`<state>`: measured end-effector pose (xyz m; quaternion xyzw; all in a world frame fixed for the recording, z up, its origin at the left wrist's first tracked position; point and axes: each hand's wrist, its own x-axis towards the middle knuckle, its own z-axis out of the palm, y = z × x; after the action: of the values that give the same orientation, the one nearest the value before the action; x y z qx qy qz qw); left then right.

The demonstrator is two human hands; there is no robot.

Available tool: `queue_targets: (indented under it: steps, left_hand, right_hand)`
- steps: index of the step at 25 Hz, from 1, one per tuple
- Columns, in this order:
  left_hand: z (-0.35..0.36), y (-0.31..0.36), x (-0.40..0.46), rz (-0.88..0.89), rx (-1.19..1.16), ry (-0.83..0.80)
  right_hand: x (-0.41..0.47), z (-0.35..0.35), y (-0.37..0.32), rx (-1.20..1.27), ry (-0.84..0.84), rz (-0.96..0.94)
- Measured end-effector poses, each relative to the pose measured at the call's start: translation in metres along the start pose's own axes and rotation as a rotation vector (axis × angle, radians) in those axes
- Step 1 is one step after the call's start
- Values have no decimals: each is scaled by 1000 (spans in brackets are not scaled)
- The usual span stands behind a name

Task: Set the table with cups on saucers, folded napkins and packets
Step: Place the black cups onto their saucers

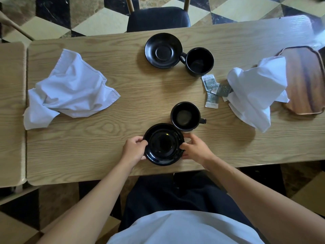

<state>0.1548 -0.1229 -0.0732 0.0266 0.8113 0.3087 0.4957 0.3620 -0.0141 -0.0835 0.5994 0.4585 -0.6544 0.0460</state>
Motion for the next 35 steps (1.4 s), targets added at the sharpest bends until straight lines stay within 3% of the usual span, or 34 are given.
queue_targets:
  steps: [23, 31, 35]
  left_hand:
    - [21, 7, -9, 23, -34, -127]
    - [19, 9, -3, 2, -1, -74]
    - [12, 15, -9, -22, 78, -77]
  right_hand:
    - [7, -25, 2, 118, 27, -4]
    - [9, -27, 2, 26, 59, -7]
    - [-2, -34, -3, -161, 141, -48]
